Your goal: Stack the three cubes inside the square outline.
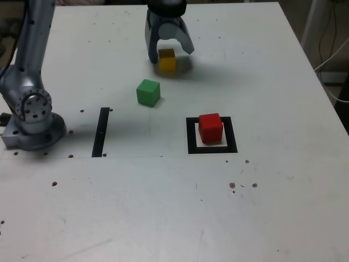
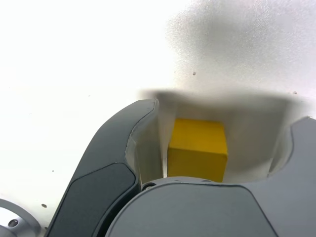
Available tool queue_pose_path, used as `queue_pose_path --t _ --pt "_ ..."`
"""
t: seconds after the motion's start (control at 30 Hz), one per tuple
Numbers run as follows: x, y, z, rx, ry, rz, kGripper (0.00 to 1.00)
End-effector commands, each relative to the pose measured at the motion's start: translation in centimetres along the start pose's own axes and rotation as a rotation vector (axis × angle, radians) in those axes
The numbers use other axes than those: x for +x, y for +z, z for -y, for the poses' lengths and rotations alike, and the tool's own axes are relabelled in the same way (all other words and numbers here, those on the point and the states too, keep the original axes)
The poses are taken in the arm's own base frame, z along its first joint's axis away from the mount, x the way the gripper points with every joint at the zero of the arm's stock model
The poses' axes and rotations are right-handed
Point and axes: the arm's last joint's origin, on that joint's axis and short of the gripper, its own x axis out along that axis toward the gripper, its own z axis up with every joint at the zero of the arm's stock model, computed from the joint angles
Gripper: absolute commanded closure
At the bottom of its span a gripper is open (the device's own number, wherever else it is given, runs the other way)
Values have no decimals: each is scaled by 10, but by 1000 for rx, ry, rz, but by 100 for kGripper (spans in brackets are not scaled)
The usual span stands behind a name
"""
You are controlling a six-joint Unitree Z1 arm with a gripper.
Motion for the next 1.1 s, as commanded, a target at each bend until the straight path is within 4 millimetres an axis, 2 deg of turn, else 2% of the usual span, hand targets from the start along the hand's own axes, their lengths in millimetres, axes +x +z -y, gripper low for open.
queue_pose_path --t 0.0,0.23,0.47,0.9,1.07 --pt "2 2 0 7 -1 -5 24" --pt "7 5 -1 10 -1 -13 39" --pt "-1 1 1 7 -9 11 54" --pt "2 -2 12 34 -2 25 56" --pt "0 -1 13 43 -4 38 62"
